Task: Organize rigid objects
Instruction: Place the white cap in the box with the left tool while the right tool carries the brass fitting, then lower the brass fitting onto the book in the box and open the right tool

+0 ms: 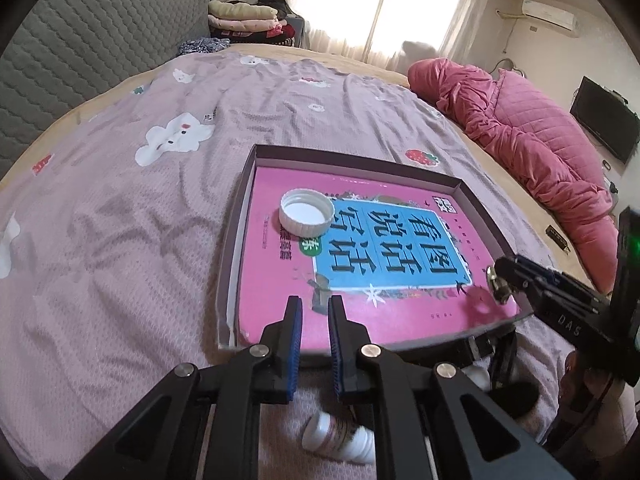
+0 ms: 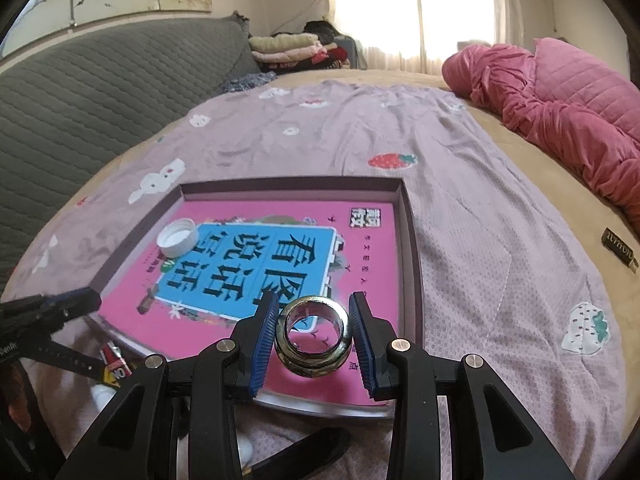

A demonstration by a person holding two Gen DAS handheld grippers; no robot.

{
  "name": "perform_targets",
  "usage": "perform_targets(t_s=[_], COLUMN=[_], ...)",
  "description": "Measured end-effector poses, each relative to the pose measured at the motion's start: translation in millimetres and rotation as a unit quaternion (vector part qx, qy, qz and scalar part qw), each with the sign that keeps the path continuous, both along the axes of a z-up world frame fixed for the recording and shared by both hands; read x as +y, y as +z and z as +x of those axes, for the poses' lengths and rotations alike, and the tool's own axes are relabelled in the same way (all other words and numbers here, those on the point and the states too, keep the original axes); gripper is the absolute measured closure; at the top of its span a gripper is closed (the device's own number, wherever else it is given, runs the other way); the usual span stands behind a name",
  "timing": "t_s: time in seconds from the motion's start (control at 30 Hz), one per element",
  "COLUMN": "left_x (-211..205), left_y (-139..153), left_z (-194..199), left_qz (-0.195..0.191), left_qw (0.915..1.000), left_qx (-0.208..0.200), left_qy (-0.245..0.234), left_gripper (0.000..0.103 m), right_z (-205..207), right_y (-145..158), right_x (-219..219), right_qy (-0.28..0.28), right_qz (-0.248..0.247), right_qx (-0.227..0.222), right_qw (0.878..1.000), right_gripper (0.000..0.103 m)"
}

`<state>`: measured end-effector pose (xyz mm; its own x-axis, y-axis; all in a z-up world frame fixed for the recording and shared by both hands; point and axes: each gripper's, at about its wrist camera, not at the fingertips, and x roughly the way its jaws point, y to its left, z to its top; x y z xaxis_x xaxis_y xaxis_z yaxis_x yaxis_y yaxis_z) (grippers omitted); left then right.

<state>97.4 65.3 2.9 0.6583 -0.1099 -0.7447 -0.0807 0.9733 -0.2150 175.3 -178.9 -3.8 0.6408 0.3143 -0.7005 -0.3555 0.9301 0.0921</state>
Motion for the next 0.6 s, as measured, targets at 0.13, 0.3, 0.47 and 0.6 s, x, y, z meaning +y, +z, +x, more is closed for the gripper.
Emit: perform_targets(t_s=[0.13, 0.3, 0.47, 0.6], left_x=[2.0, 6.1, 7.0, 4.4], left_y=[-1.9, -6.1, -12.8, -16.6], left_z=[11.3, 25.9, 37.5, 42.1], left_qz=[0.006, 0.008, 0.001, 0.001], left_qw=[1.0000, 1.0000, 0.9999, 0.9997], left_qx=[-0.001, 0.003, 0.016, 0.024], left_qy=[0.002, 0.004, -0.001, -0.009], left_gripper=[0.090, 0.090, 0.089, 0.079], right_z=[2.8, 5.9, 8.5, 9.7], right_y=[-5.1, -10.7, -13.8, -15.0], right_x=[2.2, 4.3, 4.4, 4.5], right_qy=[0.002, 0.000, 0.000, -0.002], right_qz=[-0.006, -0.015, -0.019, -0.018], right_qx=[0.007, 0.014, 0.020, 0.022], right_qw=[1.000, 1.000, 1.000, 1.000], right_gripper=[0.065, 0.065, 0.066, 0.066])
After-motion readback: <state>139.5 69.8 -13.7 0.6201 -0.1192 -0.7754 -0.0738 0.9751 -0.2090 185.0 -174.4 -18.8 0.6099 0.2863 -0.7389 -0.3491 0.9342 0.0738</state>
